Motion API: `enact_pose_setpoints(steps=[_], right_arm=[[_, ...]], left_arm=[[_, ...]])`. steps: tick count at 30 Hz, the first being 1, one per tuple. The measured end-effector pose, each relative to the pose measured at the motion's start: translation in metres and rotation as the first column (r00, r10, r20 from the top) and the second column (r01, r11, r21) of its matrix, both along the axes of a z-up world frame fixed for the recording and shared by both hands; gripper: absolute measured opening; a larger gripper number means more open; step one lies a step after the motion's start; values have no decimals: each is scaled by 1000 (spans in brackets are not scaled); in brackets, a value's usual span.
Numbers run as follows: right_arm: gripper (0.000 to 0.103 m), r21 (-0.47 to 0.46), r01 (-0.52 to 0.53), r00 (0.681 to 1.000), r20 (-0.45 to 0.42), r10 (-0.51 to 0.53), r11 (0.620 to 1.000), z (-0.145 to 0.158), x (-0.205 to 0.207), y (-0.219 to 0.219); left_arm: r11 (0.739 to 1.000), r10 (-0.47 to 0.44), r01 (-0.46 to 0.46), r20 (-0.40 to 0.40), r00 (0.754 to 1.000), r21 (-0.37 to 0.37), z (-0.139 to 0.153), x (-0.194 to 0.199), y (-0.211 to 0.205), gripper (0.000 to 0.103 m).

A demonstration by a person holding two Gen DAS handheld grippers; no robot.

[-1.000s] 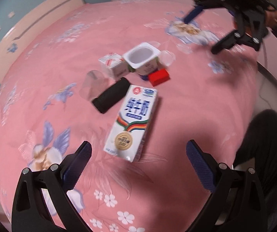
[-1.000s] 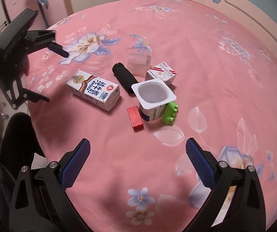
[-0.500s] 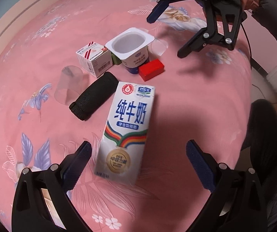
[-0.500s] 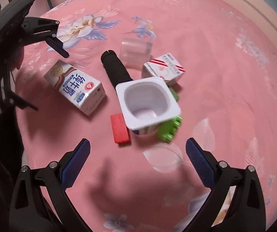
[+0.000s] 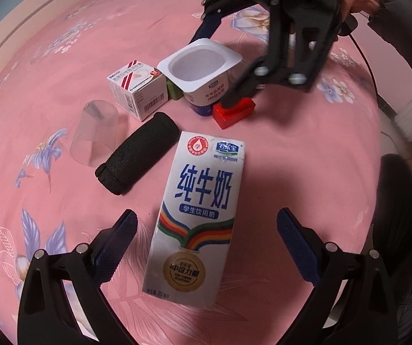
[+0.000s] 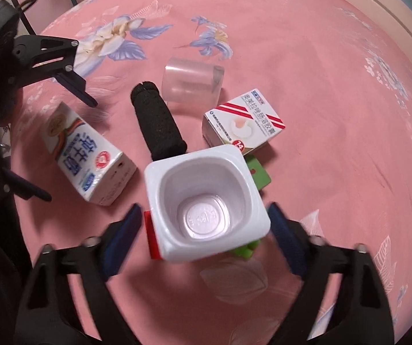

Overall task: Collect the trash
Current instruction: 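Grasp the milk carton with the left tool while the right tool grasps the yogurt cup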

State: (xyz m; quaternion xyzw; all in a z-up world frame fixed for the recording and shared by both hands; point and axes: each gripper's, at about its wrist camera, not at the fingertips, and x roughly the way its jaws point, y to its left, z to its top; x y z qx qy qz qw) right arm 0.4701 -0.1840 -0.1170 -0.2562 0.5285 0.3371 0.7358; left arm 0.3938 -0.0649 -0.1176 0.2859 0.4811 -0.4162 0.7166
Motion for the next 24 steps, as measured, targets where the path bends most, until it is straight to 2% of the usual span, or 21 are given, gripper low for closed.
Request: enact_pose_setpoints(steps=[1,2,3,4,6,11,18,24], right_arm=[[75,-7,3,1000,-1,-3,1000,-2,1,1],[68,-15,4,1000,-5,-4,1000,-5,3,1],[62,-15,3,1000,-12,-3,1000,-6,4,2],[62,-11,1,1000,-15,-1,1000,-7,4,3],[52,-5,1,1000,-10,-1,1000,-6,4,3],[50,-4,8,1000,-11,-8,1000,-6,7,0],[50,10,18,1000,-1,-18,1000,0,5,-5],[50,24,27,999,24,-28,999,16,-3,-9]], left_arm=[[1000,-2,2,-3,1000,-3,0,1,-1,99],[1000,-4,4,-3,1000,-5,0,1,-1,94],[1000,-7,7,-4,1000,-7,0,1,-2,82],[1000,-8,8,-11,1000,-5,0,1,-3,77],[1000,-3,4,-17,1000,10,-3,2,-6,70],[1000,-4,5,-29,1000,18,-8,5,-5,53],[1000,-23,23,-15,1000,8,-8,-4,-3,51],[999,-42,42,4,999,-16,3,-12,6,51]])
